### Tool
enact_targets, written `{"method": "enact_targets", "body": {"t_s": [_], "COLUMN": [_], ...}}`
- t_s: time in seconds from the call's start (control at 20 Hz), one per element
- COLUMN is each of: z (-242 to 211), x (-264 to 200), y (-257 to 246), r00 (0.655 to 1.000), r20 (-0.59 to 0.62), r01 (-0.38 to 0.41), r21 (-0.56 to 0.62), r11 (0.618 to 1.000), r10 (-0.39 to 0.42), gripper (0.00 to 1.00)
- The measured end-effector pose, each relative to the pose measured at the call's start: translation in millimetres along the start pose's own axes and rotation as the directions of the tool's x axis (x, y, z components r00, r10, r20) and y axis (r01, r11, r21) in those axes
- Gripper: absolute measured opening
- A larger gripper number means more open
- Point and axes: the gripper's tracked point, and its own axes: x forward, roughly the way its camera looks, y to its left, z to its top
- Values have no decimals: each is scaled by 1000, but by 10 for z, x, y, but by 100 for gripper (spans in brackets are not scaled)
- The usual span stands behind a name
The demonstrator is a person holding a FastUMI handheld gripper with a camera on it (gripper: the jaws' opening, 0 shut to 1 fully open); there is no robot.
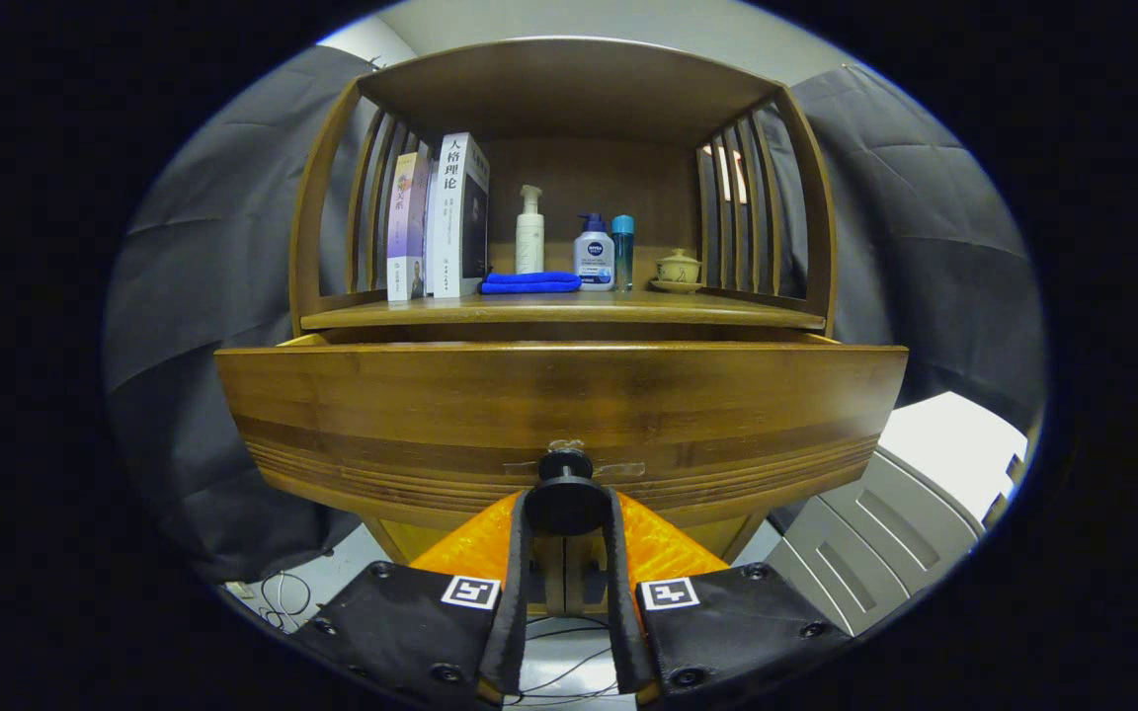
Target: Pull open the drawer, take out the items inside it, and place them on the countertop above the cabinet.
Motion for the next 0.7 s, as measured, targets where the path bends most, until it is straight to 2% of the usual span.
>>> {"method": "enact_targets", "body": {"t_s": [0.7], "z": [-191], "x": [-362], "y": [26], "r00": [999], "r20": [-21], "r01": [-31], "r21": [-40], "r11": [999], "r10": [30], "gripper": [38]}}
